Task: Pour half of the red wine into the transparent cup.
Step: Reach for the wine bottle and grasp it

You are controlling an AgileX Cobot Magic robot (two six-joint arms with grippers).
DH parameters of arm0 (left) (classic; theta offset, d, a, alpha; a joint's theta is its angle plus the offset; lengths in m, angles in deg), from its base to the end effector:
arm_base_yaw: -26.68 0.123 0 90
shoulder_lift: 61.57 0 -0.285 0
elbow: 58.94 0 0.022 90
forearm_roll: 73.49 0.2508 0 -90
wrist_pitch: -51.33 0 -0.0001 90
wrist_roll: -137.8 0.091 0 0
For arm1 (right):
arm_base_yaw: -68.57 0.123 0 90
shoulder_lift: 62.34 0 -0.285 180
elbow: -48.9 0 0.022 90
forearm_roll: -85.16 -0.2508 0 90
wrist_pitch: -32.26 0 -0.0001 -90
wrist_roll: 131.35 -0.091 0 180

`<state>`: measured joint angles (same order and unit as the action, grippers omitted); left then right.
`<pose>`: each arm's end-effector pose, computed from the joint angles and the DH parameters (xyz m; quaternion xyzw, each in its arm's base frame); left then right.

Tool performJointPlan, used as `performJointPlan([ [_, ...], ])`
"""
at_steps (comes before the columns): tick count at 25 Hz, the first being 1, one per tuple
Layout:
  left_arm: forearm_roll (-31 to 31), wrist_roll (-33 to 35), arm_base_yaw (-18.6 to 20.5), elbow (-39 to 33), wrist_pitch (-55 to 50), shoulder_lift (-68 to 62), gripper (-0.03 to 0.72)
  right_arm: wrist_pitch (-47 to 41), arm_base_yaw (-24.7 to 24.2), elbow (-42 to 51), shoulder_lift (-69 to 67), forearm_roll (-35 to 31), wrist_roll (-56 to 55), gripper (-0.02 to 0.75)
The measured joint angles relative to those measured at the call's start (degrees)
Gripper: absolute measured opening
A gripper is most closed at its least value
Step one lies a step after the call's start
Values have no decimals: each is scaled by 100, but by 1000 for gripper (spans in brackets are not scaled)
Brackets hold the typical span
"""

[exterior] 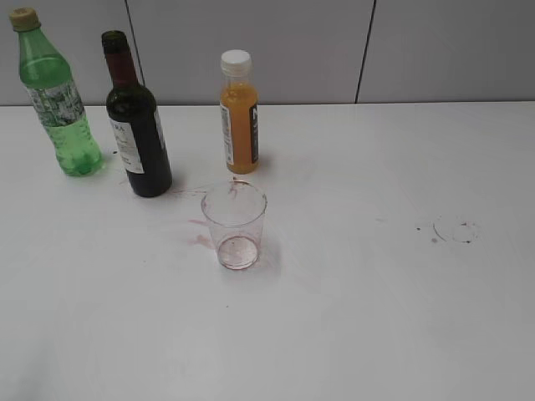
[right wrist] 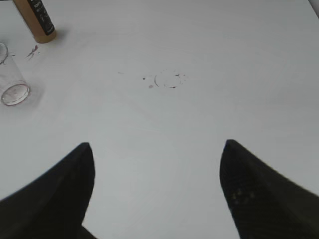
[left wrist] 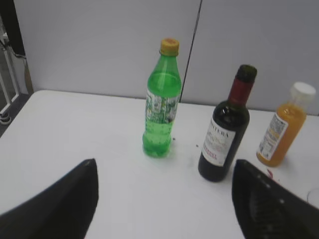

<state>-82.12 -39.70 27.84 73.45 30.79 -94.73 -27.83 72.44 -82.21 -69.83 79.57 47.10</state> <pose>0.0947 -0.0029 0.3232 -0.0287 0.7715 -0.0449 0.6339 -0.0052 0.0074 0.2770 -0.0188 0.8490 0.0735 0.5229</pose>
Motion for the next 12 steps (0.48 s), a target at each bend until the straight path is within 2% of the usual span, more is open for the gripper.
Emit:
performJointPlan([
  [12,-3,69,-29,-178,2884,-2482,604,0,0,0,0,0,-6,590],
])
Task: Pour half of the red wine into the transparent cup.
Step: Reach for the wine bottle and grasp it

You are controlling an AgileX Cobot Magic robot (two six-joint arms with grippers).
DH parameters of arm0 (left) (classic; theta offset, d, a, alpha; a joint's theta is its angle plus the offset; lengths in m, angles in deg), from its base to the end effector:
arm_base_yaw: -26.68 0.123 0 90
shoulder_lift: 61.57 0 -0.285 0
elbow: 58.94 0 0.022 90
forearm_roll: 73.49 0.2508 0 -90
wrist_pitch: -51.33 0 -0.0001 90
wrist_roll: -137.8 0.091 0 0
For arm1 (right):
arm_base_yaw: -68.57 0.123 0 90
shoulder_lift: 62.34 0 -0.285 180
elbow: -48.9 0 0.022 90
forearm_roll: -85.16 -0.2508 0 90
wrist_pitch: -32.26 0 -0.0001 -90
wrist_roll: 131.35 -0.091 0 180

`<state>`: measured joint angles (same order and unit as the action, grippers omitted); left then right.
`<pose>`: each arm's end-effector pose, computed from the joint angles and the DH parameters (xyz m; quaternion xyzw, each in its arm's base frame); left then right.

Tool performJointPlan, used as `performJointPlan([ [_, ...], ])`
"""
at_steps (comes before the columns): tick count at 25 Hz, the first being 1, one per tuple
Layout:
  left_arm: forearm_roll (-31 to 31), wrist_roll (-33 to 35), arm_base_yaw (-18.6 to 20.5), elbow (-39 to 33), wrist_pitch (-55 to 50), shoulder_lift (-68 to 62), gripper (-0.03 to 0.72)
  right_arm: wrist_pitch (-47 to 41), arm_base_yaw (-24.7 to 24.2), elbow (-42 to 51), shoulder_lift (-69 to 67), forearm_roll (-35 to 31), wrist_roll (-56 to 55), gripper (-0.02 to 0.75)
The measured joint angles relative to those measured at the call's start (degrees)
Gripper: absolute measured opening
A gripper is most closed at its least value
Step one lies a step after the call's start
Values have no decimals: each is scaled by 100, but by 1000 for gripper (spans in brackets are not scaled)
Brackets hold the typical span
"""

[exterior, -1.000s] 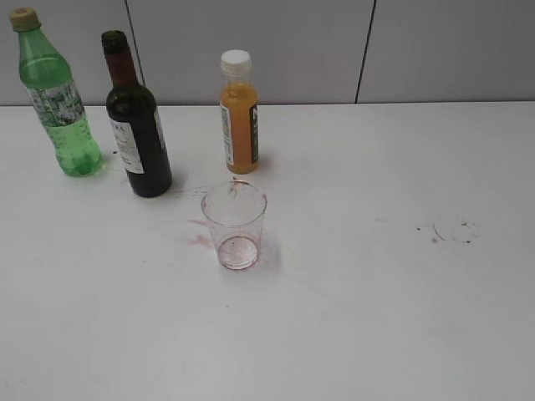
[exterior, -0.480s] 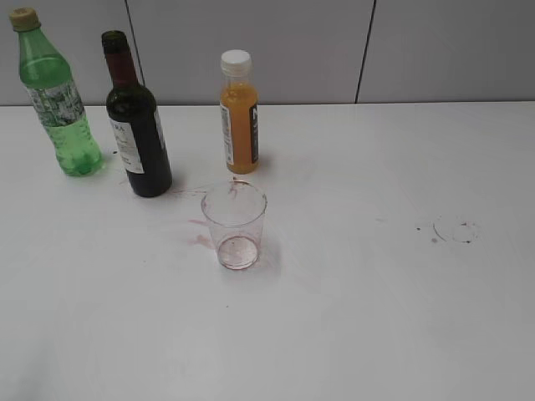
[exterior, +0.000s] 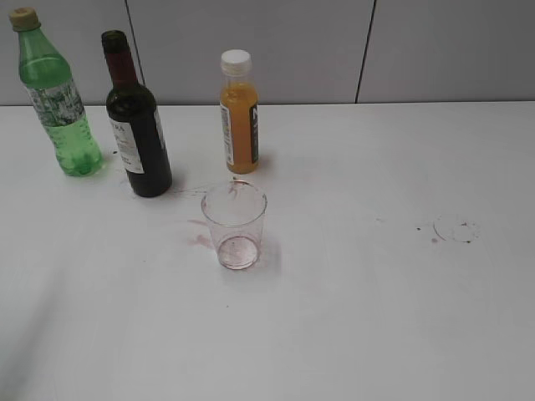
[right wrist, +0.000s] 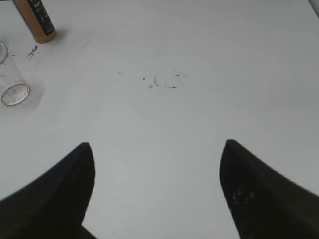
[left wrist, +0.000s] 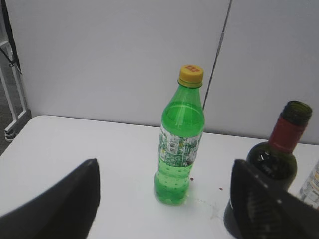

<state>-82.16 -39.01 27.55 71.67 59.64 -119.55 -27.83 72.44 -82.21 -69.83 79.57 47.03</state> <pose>0.1846 0.0048 0.2962 -0.0486 0.7597 -0.0173 0.6482 -0.0052 0.0074 0.2770 -0.0183 0.8490 0.0739 0.5229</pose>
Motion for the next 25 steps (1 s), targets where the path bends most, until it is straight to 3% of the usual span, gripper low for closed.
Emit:
performJointPlan([
  [10,460,-5,-1115,-51,1638,-1890,597,0,0,0,0,0,-6,591],
  [16,1378,-1014,-1167,-51,3351,-3164,597,0,0,0,0,0,8,590],
  [25,2462,-1213,-1105,-51,4471,-4347,598,0,0,0,0,-2,2,590],
])
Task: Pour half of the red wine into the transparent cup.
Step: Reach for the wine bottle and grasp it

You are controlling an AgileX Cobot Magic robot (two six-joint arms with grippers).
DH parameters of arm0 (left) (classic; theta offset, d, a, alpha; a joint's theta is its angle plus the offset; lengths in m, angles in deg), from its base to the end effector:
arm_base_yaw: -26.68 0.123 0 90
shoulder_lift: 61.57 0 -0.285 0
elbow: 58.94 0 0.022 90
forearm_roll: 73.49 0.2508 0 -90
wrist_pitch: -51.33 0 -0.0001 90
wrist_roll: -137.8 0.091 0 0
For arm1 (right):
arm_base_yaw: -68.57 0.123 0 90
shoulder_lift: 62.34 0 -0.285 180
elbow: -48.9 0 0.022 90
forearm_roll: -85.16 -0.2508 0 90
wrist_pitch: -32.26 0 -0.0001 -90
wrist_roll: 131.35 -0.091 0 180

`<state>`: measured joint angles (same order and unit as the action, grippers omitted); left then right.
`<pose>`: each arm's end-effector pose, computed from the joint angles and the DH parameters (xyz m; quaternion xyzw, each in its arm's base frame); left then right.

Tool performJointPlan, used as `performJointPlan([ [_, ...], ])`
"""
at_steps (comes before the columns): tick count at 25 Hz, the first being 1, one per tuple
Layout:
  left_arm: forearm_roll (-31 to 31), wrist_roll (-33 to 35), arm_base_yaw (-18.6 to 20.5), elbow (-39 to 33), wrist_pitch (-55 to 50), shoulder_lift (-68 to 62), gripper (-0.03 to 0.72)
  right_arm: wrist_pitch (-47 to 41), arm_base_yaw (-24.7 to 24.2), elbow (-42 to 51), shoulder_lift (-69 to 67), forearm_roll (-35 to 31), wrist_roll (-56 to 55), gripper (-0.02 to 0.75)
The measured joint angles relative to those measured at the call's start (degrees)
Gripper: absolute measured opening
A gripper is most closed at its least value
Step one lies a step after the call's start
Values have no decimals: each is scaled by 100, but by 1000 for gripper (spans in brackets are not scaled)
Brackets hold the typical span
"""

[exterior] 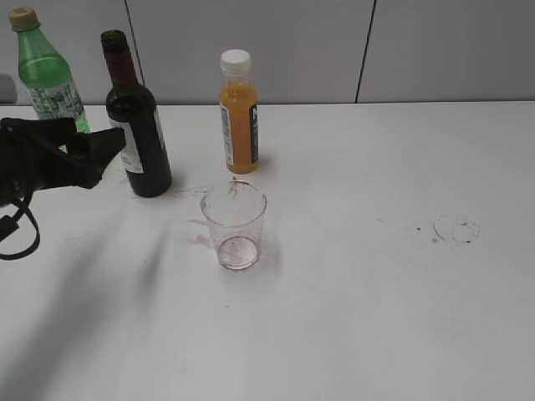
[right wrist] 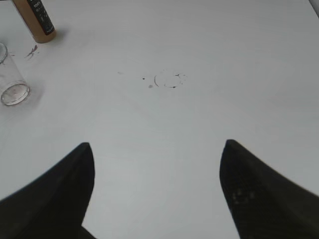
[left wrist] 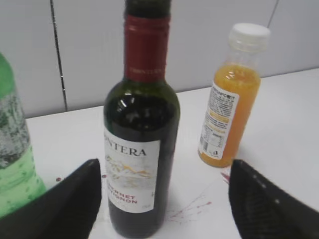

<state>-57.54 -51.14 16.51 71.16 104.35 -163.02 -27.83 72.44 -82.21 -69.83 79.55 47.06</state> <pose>0.2757 -0.0697 0.1782 0.1436 0.7478 -0.1364 0.6337 -0.0052 0.0074 0.2770 -0.0185 0.8490 0.0739 0.5229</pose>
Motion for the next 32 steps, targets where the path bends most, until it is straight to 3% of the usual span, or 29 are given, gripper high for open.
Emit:
performJointPlan([
  [6,45,0,37,-6,637,-787,662,0,0,0,0,0,-6,591],
  [12,-113,316,37,96,1519,-1502,669,0,0,0,0,0,-6,591],
  [32,-164,368,37,1691,1551,-2870,669,0,0,0,0,0,-1,590],
])
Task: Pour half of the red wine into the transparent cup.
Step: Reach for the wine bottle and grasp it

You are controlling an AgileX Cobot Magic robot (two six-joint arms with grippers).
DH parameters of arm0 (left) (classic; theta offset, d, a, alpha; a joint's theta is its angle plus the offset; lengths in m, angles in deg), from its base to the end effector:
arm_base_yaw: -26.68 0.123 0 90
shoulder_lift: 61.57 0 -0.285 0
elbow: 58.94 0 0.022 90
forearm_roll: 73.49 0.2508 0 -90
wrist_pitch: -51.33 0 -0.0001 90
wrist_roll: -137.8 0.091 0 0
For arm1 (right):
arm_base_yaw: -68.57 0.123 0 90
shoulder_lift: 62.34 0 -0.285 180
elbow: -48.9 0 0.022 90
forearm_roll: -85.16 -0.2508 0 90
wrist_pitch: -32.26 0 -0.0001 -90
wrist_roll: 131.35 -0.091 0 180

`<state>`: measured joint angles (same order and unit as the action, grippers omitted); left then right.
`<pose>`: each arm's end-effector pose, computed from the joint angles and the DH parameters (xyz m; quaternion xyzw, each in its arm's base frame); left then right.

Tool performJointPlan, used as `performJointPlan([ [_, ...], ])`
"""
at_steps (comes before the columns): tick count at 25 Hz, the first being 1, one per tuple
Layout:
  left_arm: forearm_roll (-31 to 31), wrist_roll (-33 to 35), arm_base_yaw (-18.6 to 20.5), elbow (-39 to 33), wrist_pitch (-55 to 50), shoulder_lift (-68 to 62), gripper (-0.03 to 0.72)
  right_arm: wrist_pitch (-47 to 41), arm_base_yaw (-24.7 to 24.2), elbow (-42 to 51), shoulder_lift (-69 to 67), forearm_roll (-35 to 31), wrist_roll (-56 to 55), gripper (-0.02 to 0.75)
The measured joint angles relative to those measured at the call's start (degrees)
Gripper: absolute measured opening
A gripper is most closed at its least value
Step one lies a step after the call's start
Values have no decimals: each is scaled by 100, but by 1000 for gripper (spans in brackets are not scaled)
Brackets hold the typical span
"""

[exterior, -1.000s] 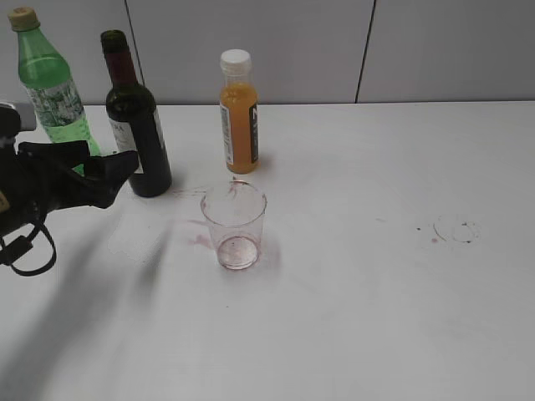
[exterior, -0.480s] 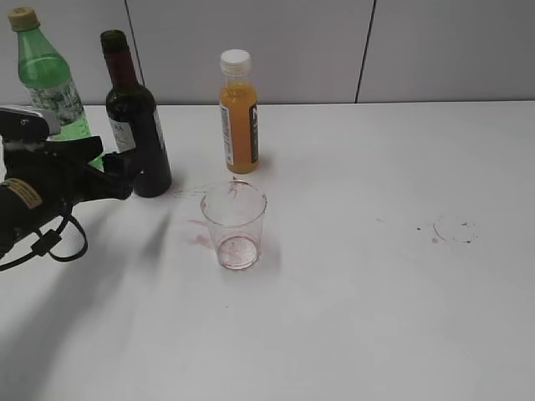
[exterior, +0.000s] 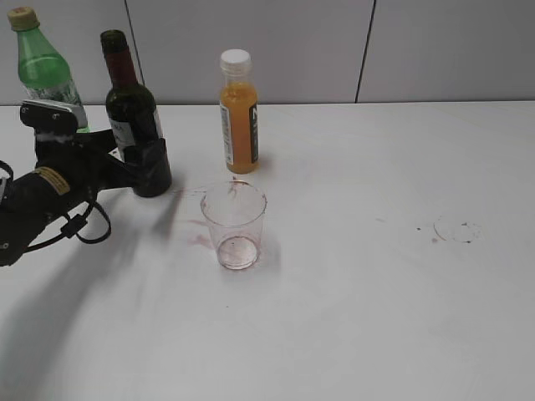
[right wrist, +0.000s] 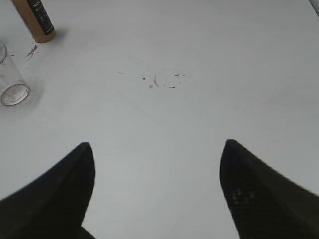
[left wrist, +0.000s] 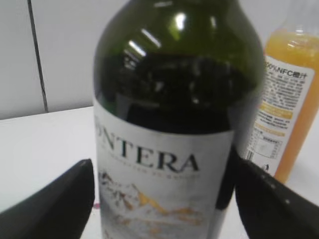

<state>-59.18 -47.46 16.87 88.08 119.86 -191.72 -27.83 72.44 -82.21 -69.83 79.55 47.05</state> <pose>0.3569 -0.0829 0.0991 0.1410 0.7242 -0.1420 0.6600 -0.0052 0.0074 0.2770 -0.0184 0.8490 0.0739 0.5229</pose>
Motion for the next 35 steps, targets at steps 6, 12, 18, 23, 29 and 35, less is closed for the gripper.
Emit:
performJointPlan([
  [6,118,0,0,517,-102,-420,669,0,0,0,0,0,-7,590],
  [12,194,0,0,971,-211,-734,667,0,0,0,0,0,-7,590],
  [18,240,0,0,1137,-276,-814,600,0,0,0,0,0,6,590],
  [23,233,11,0,1145,-276,-818,546,0,0,0,0,0,6,590],
  [29,233,27,0,1145,-154,-853,546,0,0,0,0,0,-1,590],
  [35,114,27,5,944,-142,-725,546,0,0,0,0,0,-1,591],
])
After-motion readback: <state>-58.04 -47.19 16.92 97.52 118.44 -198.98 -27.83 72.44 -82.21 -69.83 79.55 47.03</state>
